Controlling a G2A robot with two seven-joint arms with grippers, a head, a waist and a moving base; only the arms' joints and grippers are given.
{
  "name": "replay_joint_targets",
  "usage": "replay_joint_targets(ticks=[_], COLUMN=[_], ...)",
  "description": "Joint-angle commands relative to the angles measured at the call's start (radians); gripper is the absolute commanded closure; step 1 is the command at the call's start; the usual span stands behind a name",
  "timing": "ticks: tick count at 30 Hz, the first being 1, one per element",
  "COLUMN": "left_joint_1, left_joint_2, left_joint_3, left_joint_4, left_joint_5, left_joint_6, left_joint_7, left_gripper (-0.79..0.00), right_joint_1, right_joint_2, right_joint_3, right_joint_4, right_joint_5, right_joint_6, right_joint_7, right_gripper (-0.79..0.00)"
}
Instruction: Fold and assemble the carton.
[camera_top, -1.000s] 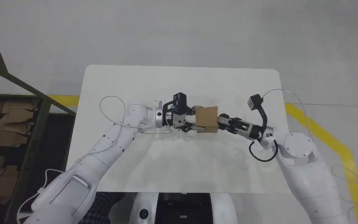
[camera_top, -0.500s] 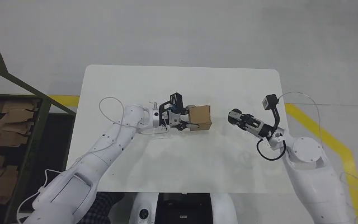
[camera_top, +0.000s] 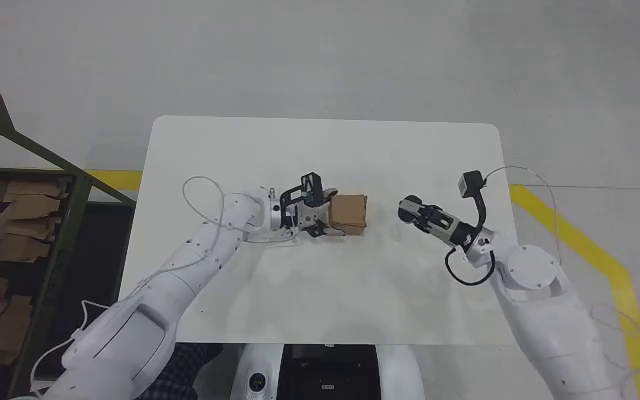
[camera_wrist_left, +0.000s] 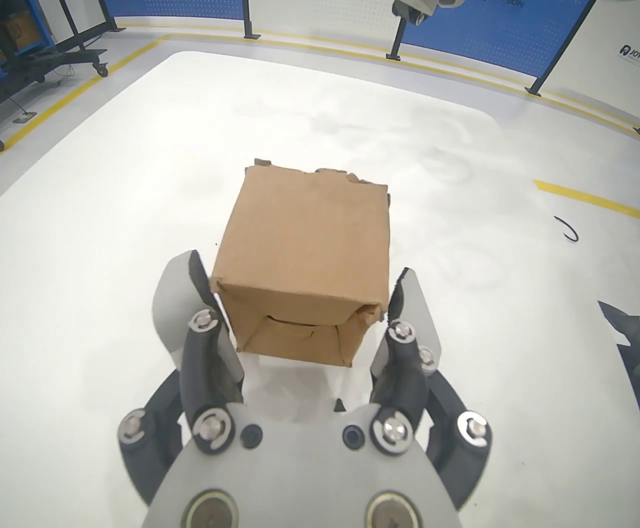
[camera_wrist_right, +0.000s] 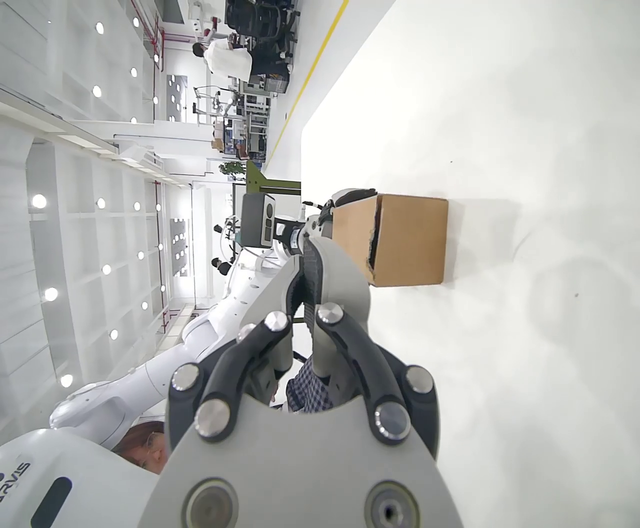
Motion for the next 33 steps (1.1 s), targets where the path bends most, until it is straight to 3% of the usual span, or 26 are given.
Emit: replay_joint_targets(ticks=[1, 6, 13, 21, 26, 33], left_joint_1=[-0.005, -0.006, 0.026, 0.072, 0.084, 0.100], left_joint_2=[-0.002, 0.003, 0.035, 0.084, 0.100, 0.117], left_joint_3=[0.001, -0.008, -0.051, -0.197, -0.274, -0.371], left_joint_4=[0.011, 0.003, -0.042, -0.065, -0.057, -0.091], left_joint_5=[-0.002, -0.012, -0.021, -0.119, -0.224, -0.370], left_joint_6=[-0.003, -0.046, -0.105, -0.058, -0.041, 0.020], left_joint_7=[0.004, 0.056, 0.165, 0.208, 0.120, -0.022], left_gripper=[-0.785, -0.785, -0.785, -0.785, -0.785, -0.785], right_joint_1=[0.007, 0.025, 0.075, 0.148, 0.169, 0.189], right_joint_2=[-0.002, -0.008, -0.017, -0.018, -0.016, -0.015], right_joint_3=[-0.006, -0.010, -0.014, 0.017, 0.042, 0.060], right_joint_4=[0.011, 0.050, 0.130, 0.229, 0.273, 0.334], right_joint_5=[-0.003, 0.008, -0.017, -0.212, -0.369, -0.646], right_joint_6=[-0.011, -0.050, -0.105, -0.168, -0.199, -0.148], right_joint_7=[-0.010, -0.049, -0.127, -0.300, -0.434, -0.648], right_gripper=[0.000, 0.000, 0.000, 0.000, 0.000, 0.000])
